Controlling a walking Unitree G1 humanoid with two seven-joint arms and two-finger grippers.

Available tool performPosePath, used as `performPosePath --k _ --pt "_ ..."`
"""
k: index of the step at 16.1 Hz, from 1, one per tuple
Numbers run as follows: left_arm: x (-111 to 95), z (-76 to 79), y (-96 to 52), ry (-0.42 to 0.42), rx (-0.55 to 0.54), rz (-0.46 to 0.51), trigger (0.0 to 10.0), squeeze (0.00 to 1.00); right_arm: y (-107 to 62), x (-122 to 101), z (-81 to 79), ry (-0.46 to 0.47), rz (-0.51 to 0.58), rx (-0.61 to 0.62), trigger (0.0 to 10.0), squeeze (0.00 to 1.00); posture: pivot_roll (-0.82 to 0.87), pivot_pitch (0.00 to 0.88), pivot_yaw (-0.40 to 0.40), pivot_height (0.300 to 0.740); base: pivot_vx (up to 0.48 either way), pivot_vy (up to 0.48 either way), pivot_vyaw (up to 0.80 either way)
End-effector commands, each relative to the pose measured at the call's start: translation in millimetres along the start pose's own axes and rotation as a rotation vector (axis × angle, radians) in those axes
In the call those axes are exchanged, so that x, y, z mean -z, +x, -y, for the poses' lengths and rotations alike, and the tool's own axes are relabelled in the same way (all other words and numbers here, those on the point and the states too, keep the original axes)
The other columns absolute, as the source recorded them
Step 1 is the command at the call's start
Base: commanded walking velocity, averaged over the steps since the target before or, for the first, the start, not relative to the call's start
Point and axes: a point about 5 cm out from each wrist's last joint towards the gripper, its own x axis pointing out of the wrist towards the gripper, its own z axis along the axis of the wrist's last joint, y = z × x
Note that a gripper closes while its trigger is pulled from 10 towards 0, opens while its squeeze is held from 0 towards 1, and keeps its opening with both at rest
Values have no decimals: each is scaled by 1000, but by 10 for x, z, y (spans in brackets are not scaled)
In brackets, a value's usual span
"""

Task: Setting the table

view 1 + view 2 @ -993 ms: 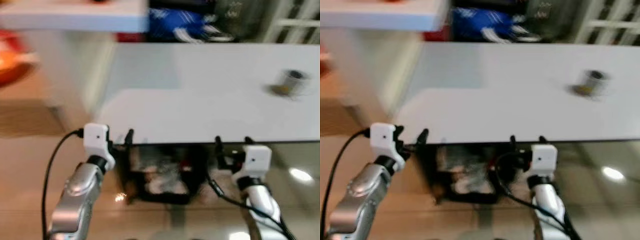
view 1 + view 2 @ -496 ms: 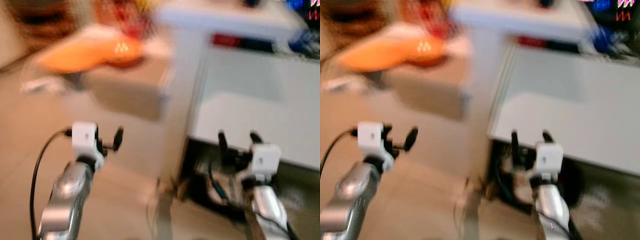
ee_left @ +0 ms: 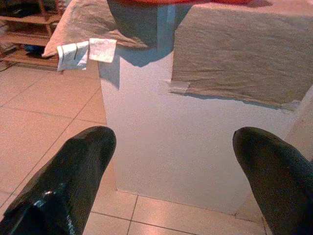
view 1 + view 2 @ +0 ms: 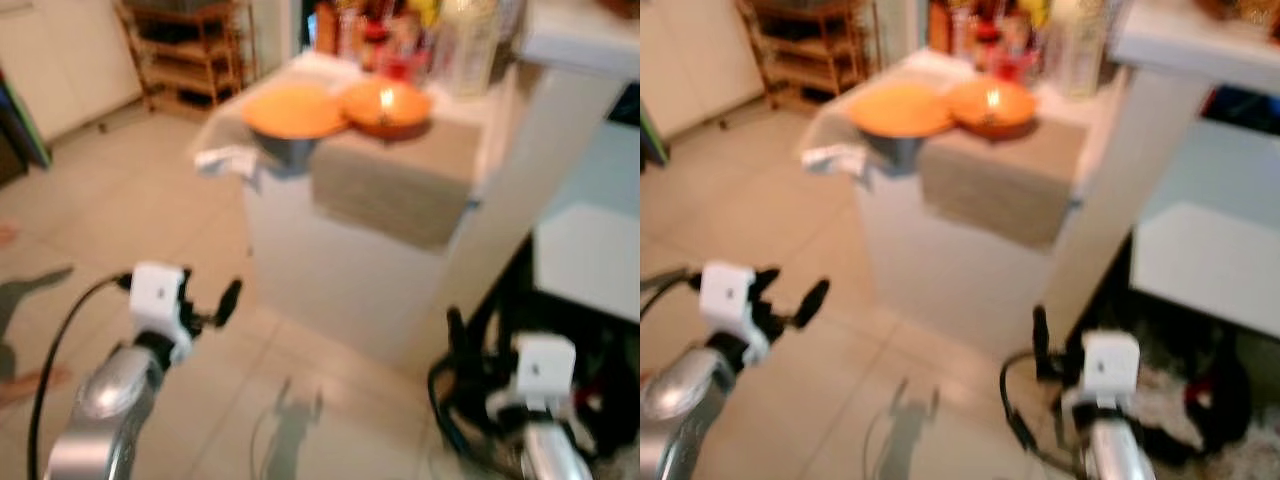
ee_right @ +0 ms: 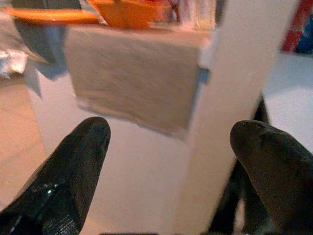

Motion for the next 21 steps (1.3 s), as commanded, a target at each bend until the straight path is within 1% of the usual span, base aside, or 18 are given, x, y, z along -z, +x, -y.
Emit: performPosePath --k 1,2,4,6,8,9,10,12,13,14,15,18,21 --pt "-74 100 87 -15 62 35 10000 0 -5 100 53 -27 -34 15 10000 0 -64 0 23 740 0 0 0" --pt "-105 105 129 2 64 43 10000 0 8 135 8 -13 -42 12 10000 0 -62 0 24 740 0 0 -800" --pt "-107 107 137 1 71 40 10000 0 8 124 10 -14 -41 8 10000 0 -62 0 26 740 0 0 -800" --pt "-100 113 163 16 67 42 10000 0 42 108 28 -31 -22 8 10000 0 -62 0 27 740 0 0 -800" --pt "-109 127 181 12 70 48 10000 0 71 99 35 -44 -12 3 10000 0 -62 0 27 740 0 0 0" --pt "-118 124 187 -7 59 54 10000 0 102 81 44 -45 -2 4 10000 0 -62 0 27 740 304 270 0" --pt "-129 116 190 11 45 61 10000 0 130 64 54 -47 4 6 10000 0 -62 0 27 740 289 386 0" --pt "-140 141 199 7 45 70 10000 0 156 36 66 -51 12 10 10000 0 -60 0 24 740 289 386 0" --pt "-168 180 210 37 58 86 10000 0 174 16 71 -59 23 8 10000 0 -58 0 19 740 326 349 0" --pt "-171 188 216 49 66 84 10000 0 187 14 69 -60 19 8 10000 0 -56 0 19 740 330 349 0" --pt "-180 188 228 60 71 85 10000 0 213 4 55 -60 20 6 10000 0 -54 0 19 740 371 304 -431" --pt "-203 173 251 56 66 89 10000 0 248 -12 8 -53 23 0 10000 0 -48 0 20 740 374 301 -704" --pt "-224 204 247 86 86 100 10000 0 255 -31 -13 -58 30 -1 10000 0 -42 0 16 740 377 295 0"
